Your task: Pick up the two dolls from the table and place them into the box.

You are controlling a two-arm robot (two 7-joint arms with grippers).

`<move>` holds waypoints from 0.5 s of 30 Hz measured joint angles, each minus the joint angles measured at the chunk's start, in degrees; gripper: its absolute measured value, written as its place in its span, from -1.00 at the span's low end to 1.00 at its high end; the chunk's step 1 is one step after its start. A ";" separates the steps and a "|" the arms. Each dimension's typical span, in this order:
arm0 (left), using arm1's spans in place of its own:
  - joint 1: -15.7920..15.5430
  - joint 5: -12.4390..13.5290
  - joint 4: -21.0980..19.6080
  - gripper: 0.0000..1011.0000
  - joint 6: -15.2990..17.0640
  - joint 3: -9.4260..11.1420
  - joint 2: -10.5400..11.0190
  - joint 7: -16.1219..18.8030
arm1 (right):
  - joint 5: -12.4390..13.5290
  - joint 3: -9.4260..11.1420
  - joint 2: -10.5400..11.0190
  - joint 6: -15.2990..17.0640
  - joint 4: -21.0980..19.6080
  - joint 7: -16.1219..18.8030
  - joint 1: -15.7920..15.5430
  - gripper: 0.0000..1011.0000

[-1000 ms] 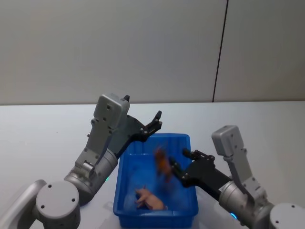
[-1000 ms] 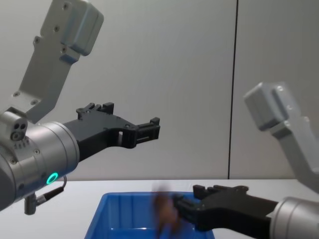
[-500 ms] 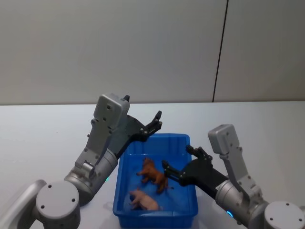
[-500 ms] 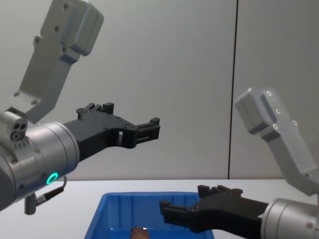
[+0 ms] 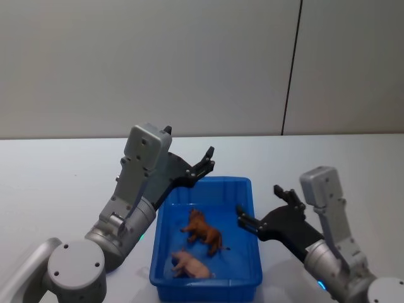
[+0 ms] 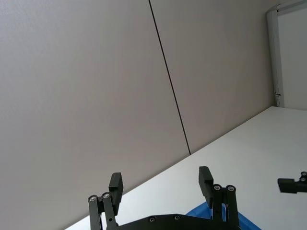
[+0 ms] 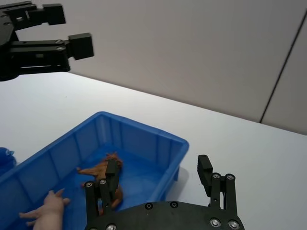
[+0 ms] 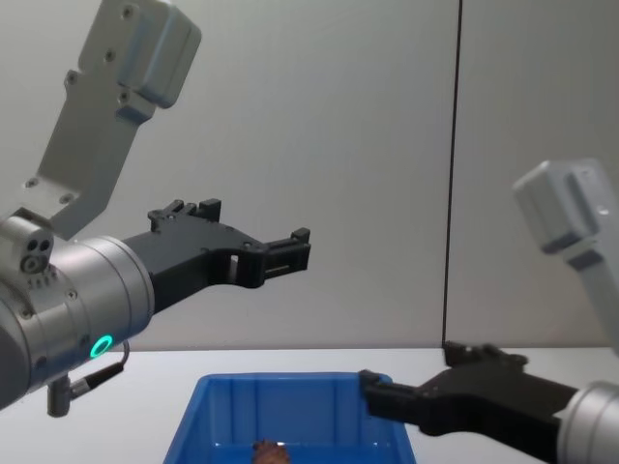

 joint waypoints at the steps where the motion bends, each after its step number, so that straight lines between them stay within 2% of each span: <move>1: 0.00 0.00 0.00 0.98 0.00 0.00 0.00 0.00 | 0.15 0.18 0.33 -0.30 -0.56 -0.77 -0.49 0.98; 8: 0.00 0.00 0.00 0.98 0.00 0.00 0.00 0.00 | 0.94 0.99 1.73 -1.35 -2.66 -4.19 -2.56 0.98; 15: 0.00 0.00 0.00 0.98 0.00 0.00 0.00 0.00 | 1.45 1.51 2.60 -1.86 -3.85 -6.11 -3.81 0.98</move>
